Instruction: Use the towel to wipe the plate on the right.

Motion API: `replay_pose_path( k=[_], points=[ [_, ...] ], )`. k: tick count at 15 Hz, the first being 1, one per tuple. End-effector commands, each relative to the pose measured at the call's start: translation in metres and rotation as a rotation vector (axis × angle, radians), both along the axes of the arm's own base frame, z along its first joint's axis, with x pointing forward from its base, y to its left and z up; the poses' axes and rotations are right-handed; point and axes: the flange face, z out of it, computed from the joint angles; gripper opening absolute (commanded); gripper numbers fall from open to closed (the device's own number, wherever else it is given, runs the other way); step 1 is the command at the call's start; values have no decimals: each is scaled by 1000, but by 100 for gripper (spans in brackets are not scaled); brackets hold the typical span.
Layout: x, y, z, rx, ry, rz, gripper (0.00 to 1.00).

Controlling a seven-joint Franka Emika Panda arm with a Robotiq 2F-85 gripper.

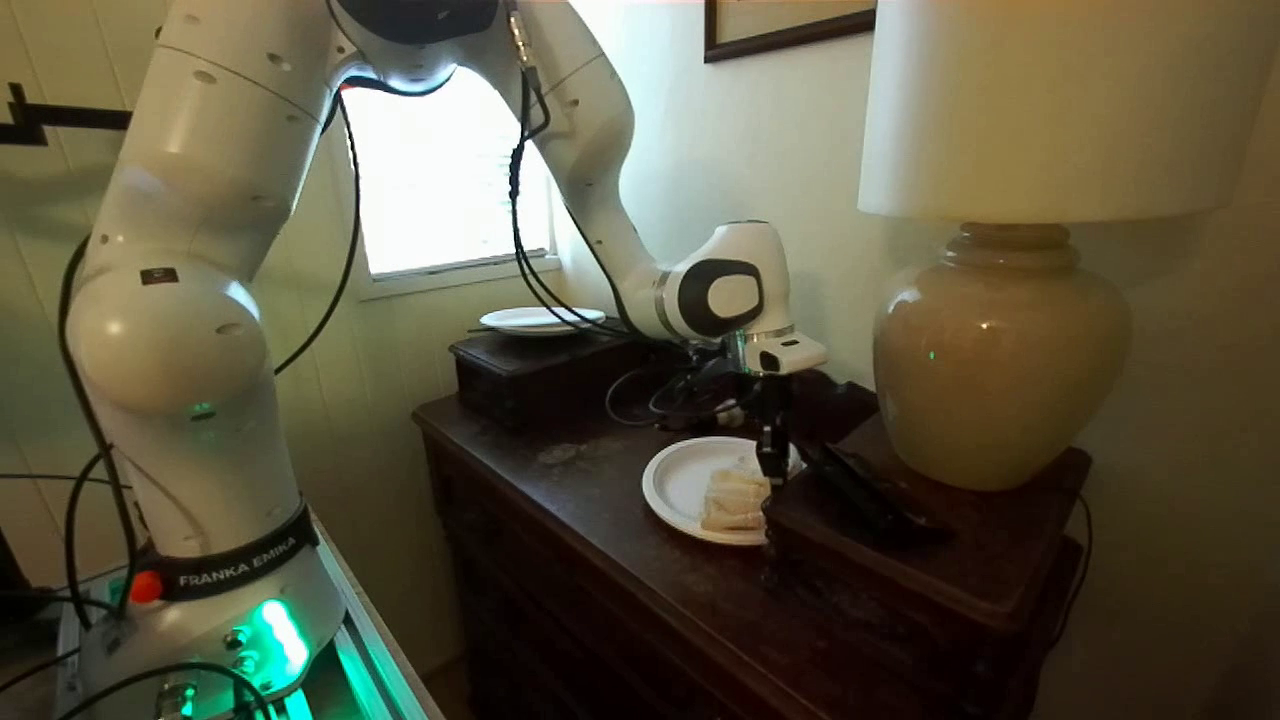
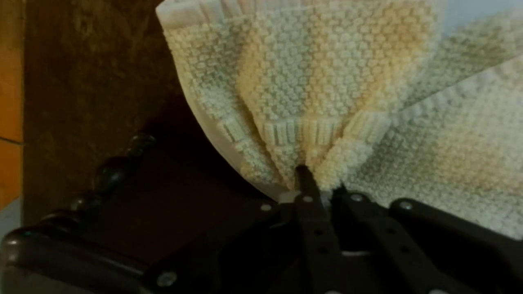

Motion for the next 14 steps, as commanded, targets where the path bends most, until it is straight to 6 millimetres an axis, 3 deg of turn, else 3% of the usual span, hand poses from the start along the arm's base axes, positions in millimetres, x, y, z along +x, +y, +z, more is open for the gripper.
replay_pose_path(
  k=[1,4,10,14],
  points=[
    [23,3,-3,-45,-85,32,3],
    [38,17,-3,-10,-161,80,3],
    [60,66,2,143,-258,209,3],
    [66,100,3,333,-240,327,3]
  ],
)
